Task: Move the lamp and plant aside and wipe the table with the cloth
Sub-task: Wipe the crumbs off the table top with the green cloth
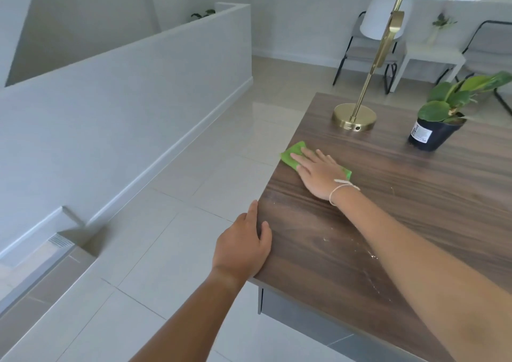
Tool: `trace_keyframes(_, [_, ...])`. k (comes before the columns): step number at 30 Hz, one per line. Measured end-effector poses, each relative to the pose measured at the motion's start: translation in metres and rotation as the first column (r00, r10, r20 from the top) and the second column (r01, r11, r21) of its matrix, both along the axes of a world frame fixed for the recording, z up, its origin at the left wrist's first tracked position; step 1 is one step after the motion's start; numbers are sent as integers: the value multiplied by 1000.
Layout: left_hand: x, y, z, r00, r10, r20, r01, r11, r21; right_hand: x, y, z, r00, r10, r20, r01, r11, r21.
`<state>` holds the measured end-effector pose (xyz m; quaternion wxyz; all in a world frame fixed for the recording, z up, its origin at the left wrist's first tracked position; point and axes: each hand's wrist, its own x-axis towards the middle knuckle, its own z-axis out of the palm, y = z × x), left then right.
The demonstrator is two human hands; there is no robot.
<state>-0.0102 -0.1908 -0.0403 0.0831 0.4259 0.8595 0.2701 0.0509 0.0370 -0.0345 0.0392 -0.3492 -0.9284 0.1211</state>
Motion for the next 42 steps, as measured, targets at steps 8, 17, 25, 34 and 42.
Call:
trace_keyframes(8, [0,0,-1,1000,-8,19,8,1000,14,115,-10,-5,997,81,-19,-81,997,2])
trace_keyframes(17, [-2,-3,-2,1000,-27,6,27,999,32,107,-83,-7,995,98,-11,-97,995,32])
trace_keyframes(25, [-1,-1,-1,999,-32,-12,32,999,-5,241,-32,6,968,-250,38,250,968,-12])
trace_keyframes(34, [-7,-3,-3,999,-41,-34,39,997,-60,133,-94,-2,990,-144,0,144,990,9])
trace_keyframes(42, [18,11,17,978,-115,-171,97,989,-113,330,-126,15,897,-440,-41,441,898,18])
